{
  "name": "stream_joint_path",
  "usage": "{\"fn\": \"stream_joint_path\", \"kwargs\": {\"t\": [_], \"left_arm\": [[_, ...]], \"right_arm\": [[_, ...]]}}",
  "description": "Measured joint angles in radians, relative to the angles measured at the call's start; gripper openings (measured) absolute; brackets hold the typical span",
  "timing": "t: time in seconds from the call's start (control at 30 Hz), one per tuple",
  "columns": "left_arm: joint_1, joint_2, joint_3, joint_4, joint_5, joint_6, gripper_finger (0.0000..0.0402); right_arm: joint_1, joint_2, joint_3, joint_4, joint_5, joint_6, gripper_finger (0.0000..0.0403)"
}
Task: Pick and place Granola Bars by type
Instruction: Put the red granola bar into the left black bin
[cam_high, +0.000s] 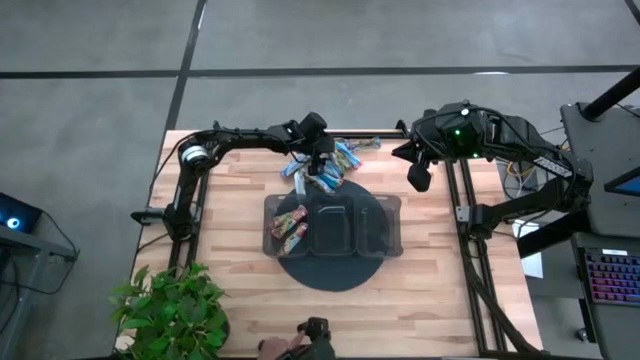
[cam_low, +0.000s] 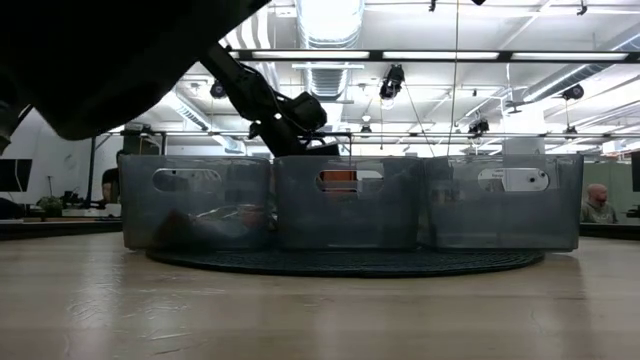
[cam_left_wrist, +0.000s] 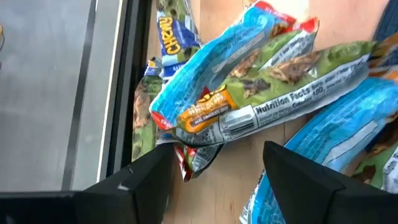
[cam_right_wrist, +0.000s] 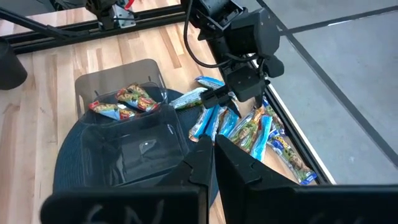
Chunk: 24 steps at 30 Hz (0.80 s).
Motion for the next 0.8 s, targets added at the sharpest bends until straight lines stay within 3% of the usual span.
{"fn": "stream_joint_path", "kwargs": {"t": [0.27,0.8], "left_arm": [[0.001,0.015,-0.002,0.015,-0.012,-0.007,0.0196],[0.002,0.028,-0.001,0.019,-0.006,-0.027,0.0193]], "right_arm": [[0.0,0.0,0.0,0.003,0.0,0.0,0.0009],[0.0,0.0,0.0,0.006,-0.002,0.003,0.0009]]}}
